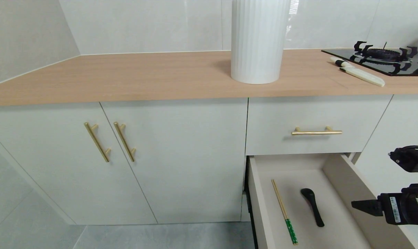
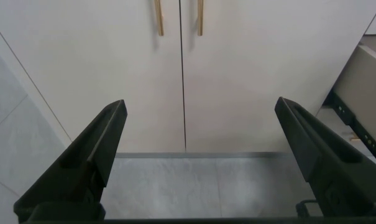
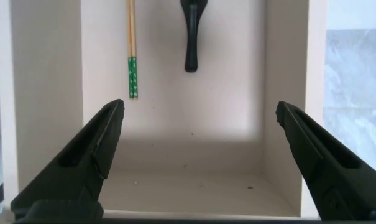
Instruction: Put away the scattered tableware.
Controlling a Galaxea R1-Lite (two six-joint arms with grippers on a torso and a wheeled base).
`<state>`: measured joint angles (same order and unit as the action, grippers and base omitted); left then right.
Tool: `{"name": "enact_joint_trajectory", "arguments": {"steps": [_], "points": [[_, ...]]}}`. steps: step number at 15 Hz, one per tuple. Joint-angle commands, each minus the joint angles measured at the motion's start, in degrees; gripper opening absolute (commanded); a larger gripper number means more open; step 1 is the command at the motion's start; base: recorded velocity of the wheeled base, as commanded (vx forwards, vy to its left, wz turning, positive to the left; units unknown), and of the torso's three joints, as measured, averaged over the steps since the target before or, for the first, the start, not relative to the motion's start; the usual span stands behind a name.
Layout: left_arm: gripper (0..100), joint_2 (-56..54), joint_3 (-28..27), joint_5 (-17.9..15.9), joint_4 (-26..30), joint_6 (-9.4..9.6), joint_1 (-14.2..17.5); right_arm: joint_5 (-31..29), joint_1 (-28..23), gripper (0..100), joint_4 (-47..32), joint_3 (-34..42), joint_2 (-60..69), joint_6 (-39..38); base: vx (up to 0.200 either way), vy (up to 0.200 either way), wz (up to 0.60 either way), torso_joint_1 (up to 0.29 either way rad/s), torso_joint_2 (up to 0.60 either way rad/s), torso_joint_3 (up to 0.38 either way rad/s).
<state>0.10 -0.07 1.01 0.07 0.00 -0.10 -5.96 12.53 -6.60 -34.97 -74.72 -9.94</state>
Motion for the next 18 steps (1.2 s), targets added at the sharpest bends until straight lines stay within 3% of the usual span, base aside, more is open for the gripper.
{"name": "enact_joint_trajectory", "arguments": {"steps": [1,5,11,14,18], "points": [[100,0.08,0.07,0.04,0.01,0.0,0.01,-0.02,0.04,100,-0.08,0.35,0.62,0.0,-0.2,0.0,0.0,0.007,0.01,-0.002],[100,-0.01,-0.01,0.04,0.01,0.0,0.01,-0.02,0.48,100,-2.28,0.43,0.18,0.27,-0.2,0.0,0.0,-0.002,0.0,0.008],[100,-0.01,0.07,0.04,0.01,0.0,0.01,-0.1,10.41,100,-7.82,2.02,-4.47,-0.08,0.0,0.0,0.0,0.0,0.0,0.0],[100,0.08,0.07,0.04,0.01,0.0,0.01,-0.19,11.73,100,-14.23,0.43,-9.4,-0.7,0.0,0.0,0.0,0.0,0.0,0.0],[100,-0.01,0.07,0.04,0.01,0.0,0.01,-0.54,11.81,100,-13.53,0.26,-13.7,-2.98,0.0,0.0,0.0,0.0,0.0,0.0]]}}
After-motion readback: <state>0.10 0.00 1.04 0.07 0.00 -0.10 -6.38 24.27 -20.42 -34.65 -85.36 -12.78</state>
